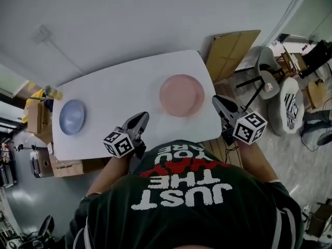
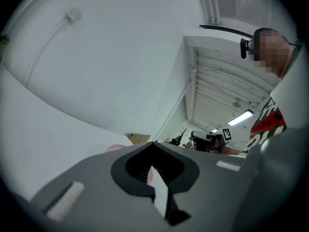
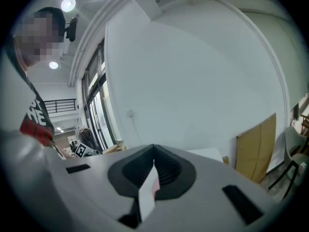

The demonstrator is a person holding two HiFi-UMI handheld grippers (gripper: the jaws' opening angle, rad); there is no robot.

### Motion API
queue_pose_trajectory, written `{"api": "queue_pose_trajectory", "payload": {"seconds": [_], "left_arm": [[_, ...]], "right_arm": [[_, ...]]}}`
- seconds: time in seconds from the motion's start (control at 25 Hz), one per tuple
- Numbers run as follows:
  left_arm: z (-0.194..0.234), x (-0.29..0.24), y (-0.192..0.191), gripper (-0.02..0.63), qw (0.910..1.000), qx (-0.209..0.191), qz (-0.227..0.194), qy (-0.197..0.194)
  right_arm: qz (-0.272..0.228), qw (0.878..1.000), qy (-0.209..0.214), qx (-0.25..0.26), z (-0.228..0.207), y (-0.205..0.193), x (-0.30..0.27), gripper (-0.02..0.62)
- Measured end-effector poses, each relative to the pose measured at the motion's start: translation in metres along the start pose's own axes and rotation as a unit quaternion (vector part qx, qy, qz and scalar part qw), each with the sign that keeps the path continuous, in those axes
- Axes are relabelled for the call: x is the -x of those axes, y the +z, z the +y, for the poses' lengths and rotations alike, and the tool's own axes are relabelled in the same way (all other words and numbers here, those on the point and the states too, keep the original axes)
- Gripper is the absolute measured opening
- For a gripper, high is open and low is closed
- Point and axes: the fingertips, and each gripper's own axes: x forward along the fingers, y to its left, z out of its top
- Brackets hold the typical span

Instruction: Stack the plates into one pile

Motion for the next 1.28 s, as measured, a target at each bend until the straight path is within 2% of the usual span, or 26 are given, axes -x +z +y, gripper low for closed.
{"api": "queue_pose_trajectory", "payload": {"seconds": [0.12, 0.28, 0.4, 0.56, 0.68, 0.76, 0.84, 0.92, 1.16, 1.24, 1.28], "left_arm": [[-0.022, -0.040, -0.013, 0.008, 0.9989, 0.021, -0.019, 0.038], [-0.037, -0.081, -0.034, 0.008, 0.9950, 0.015, -0.006, 0.098], [-0.030, -0.093, -0.046, 0.008, 0.9906, 0.016, 0.010, 0.135], [0.003, -0.093, -0.065, 0.014, 0.9828, 0.053, 0.033, 0.174], [0.050, -0.085, -0.093, 0.076, 0.9662, 0.102, 0.068, 0.227], [0.077, -0.084, -0.115, 0.118, 0.9494, 0.164, 0.083, 0.255], [0.097, -0.089, -0.137, 0.143, 0.9320, 0.227, 0.087, 0.269], [0.109, -0.100, -0.151, 0.155, 0.9210, 0.266, 0.090, 0.270], [0.124, -0.134, -0.180, 0.158, 0.9040, 0.296, 0.130, 0.279], [0.130, -0.139, -0.181, 0.116, 0.8974, 0.310, 0.128, 0.287], [0.133, -0.140, -0.181, 0.098, 0.8913, 0.328, 0.121, 0.289]], "right_arm": [[0.017, 0.999, 0.036, 0.011, -0.032, 0.005, 0.012, 0.005], [0.056, 0.993, 0.082, 0.063, -0.061, 0.005, 0.017, 0.005], [0.067, 0.989, 0.109, 0.067, -0.064, 0.001, 0.014, 0.005], [0.073, 0.986, 0.131, 0.077, -0.052, -0.001, 0.002, 0.005], [0.081, 0.984, 0.138, 0.075, -0.043, -0.005, -0.007, 0.005], [0.091, 0.983, 0.139, 0.075, -0.040, -0.010, -0.008, 0.005], [0.100, 0.983, 0.135, 0.075, -0.041, -0.014, -0.006, 0.005], [0.107, 0.984, 0.125, 0.071, -0.046, -0.019, -0.003, 0.005], [0.128, 0.985, 0.098, 0.062, -0.057, -0.032, 0.012, 0.005], [0.130, 0.985, 0.091, 0.059, -0.060, -0.036, 0.015, 0.005], [0.131, 0.986, 0.089, 0.059, -0.061, -0.037, 0.016, 0.005]]}}
